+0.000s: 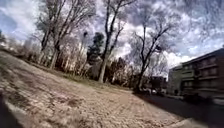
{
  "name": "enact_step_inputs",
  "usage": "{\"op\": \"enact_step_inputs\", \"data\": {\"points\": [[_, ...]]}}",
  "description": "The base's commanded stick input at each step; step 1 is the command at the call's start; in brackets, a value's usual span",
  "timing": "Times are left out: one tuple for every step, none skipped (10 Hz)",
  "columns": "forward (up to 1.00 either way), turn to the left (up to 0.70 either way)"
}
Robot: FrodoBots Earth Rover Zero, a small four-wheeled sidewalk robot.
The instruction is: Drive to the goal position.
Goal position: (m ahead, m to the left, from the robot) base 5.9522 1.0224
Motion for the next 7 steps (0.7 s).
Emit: {"op": "enact_step_inputs", "data": {"points": [[0.70, -0.15], [0.70, -0.09], [0.70, -0.03], [0.70, 0.00], [0.70, 0.00], [0.70, 0.00], [0.70, 0.00]]}}
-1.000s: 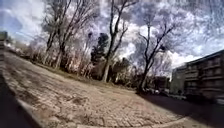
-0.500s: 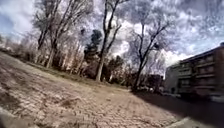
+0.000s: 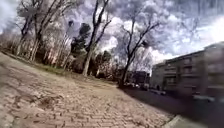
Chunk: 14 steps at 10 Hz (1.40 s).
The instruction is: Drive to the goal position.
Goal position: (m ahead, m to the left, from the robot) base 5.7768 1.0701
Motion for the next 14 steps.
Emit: {"op": "enact_step_inputs", "data": {"points": [[0.70, 0.00], [0.70, 0.00], [0.70, 0.00], [0.70, 0.00], [0.70, 0.00], [0.70, 0.00], [0.70, 0.00], [0.70, 0.00], [0.70, 0.00], [0.70, -0.07], [0.70, -0.16], [0.70, -0.25], [0.70, -0.34], [0.70, -0.35]]}}
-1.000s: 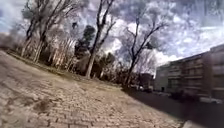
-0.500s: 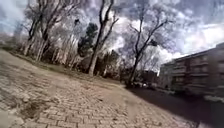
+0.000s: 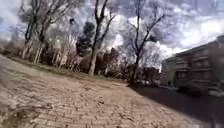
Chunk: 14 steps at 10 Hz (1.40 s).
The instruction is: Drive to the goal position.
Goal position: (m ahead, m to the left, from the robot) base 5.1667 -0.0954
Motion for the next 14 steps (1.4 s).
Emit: {"op": "enact_step_inputs", "data": {"points": [[0.70, -0.35], [0.70, -0.35], [0.70, -0.35], [0.70, -0.35], [0.70, -0.35], [0.70, -0.35], [0.70, -0.35], [0.70, -0.35], [0.70, -0.29], [0.70, -0.19], [0.70, -0.09], [0.70, 0.00], [0.70, 0.00], [0.70, 0.00]]}}
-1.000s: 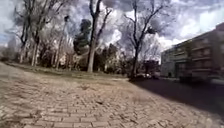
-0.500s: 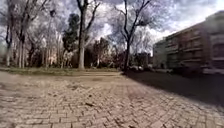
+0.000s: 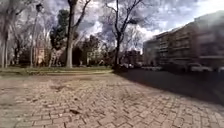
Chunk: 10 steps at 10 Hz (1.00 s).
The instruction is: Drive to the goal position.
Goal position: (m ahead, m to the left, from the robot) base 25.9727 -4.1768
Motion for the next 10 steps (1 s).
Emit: {"op": "enact_step_inputs", "data": {"points": [[0.70, 0.00], [0.70, 0.00], [0.70, 0.00], [0.70, 0.00], [0.70, 0.00], [0.70, 0.00], [0.70, 0.00], [0.70, 0.00], [0.70, 0.00], [0.70, 0.00]]}}
